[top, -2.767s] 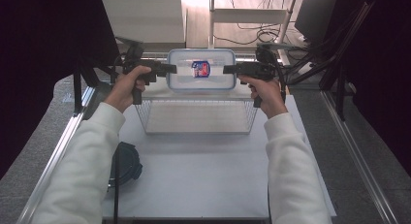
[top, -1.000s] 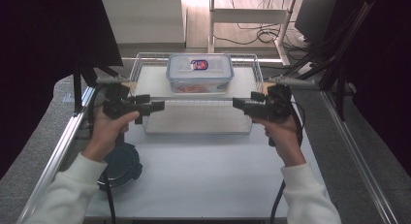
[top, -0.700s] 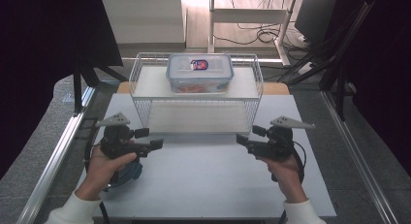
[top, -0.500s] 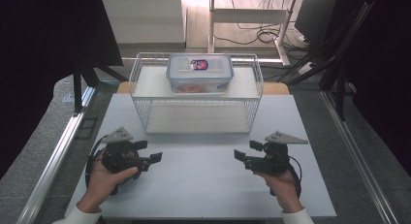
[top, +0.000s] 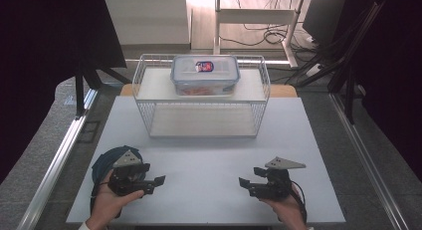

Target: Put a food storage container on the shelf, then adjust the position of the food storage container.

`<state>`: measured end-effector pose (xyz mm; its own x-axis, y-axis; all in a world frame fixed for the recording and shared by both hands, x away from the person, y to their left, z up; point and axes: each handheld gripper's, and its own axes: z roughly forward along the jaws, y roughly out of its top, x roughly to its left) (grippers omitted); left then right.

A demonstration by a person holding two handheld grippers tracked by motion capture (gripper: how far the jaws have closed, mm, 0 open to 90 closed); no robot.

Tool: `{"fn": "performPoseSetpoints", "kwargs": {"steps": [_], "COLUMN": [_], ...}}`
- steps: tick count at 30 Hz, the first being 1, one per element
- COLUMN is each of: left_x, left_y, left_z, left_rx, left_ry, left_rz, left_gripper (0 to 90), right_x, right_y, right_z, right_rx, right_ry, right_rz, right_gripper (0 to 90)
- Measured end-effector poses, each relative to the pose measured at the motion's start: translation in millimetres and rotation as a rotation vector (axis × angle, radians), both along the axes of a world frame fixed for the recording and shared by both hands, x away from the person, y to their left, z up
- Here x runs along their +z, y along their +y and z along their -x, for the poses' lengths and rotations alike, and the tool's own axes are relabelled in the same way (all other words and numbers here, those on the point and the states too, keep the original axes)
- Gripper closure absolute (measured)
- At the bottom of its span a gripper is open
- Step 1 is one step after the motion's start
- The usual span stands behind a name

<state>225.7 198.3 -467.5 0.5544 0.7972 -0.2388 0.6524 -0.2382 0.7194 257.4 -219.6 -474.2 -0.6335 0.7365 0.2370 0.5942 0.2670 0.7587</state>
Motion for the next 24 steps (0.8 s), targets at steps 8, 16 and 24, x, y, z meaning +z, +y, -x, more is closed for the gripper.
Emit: {"fn": "performPoseSetpoints", "kwargs": {"steps": [8, 16, 24], "left_x": [5.9, 23.7, 33.1], "left_y": [5.9, 19.6, 52.1], "left_z": [2.0, 10.0, 12.5], "left_rx": [0.017, 0.020, 0.106], "left_ry": [-0.022, -0.049, -0.049], "left_rz": [0.000, 0.017, -0.040], "left_gripper": [24.4, 30.3, 36.8], "right_x": [-1.0, -4.0, -1.9], "right_y": [-2.0, -6.0, -7.7], "right_z": [-1.2, -3.8, -3.6], "right_rx": [0.002, 0.004, -0.007], "right_ry": [0.008, 0.030, 0.018], "right_rz": [-0.001, -0.011, -0.008], "right_gripper": [27.9, 27.8, 27.6]}}
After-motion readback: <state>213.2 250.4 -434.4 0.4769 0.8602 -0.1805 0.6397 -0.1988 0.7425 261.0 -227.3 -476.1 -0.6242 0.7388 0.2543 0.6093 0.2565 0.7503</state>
